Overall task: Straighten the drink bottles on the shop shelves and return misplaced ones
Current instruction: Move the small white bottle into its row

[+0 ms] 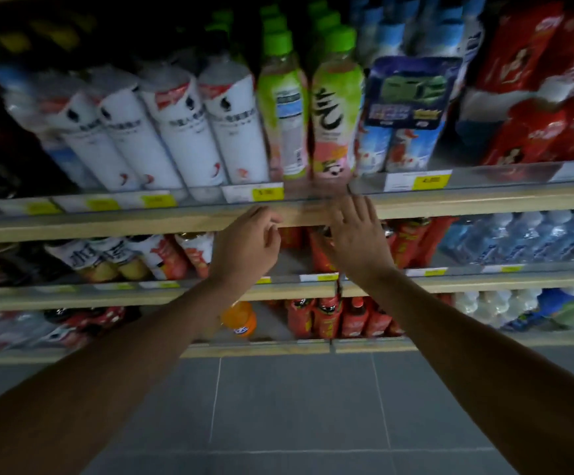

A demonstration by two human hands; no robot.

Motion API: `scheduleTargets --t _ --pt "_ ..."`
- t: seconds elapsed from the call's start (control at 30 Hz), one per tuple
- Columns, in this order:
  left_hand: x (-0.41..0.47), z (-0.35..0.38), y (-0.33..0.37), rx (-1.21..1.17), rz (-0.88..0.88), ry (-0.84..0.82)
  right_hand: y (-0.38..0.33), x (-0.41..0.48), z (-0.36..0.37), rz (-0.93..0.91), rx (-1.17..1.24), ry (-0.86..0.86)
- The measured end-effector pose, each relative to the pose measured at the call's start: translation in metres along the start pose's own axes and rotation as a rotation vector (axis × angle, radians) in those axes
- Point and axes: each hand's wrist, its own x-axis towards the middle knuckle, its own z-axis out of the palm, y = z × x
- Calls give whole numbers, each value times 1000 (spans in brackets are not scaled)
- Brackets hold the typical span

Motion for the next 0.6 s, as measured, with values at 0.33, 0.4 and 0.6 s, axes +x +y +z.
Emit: scheduleTargets --t 0.33,0.4,0.6 --pt "-43 -99 -170 78 -103 77 -190 52 48 -191 46 -108" --pt "-44 -118 -196 100 -128 122 -220 59 60 -173 20 -82" --pt "-28 -153 -260 89 -213 226 -274 80 94 46 -77 92"
